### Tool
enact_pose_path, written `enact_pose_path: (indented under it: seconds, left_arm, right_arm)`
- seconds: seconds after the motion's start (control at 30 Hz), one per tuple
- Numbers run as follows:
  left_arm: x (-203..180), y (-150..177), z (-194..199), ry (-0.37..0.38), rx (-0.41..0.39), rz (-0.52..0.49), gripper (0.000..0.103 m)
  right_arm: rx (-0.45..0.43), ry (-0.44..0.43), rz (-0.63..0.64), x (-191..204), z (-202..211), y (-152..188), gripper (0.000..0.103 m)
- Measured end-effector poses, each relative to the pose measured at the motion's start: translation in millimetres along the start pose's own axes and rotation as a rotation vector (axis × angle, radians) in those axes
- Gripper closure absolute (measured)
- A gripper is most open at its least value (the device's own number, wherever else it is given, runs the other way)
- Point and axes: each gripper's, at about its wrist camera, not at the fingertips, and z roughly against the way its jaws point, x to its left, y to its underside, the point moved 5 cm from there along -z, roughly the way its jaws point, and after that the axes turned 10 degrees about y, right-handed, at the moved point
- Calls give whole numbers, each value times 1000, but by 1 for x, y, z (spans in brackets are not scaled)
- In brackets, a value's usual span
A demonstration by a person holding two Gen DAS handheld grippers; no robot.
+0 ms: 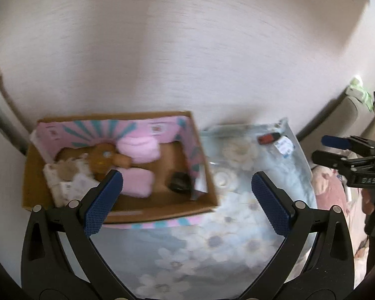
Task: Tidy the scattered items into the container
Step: 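Grasp the floss box with the right tool while the left tool grasps the tape roll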
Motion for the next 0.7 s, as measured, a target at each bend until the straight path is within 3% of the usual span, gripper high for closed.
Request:
enact_pose_path:
  seconds: [0.17, 0.33, 0.5, 0.7]
  left_arm:
    - [-50, 27, -16, 45, -9, -47, 1]
    - [-96, 65, -44, 38, -7, -176, 2]
    - [-113, 91, -90, -40, -37, -181, 3]
    - [-100, 105, -150, -164, -11, -105, 3]
  right_arm:
    - [-4, -21, 10, -20, -10, 24, 33]
    - [-21, -52, 12, -40, -20, 32, 33]
    - [-57, -53, -73, -65, -41, 48, 33]
    - [-1, -22, -269, -87, -95, 66, 33]
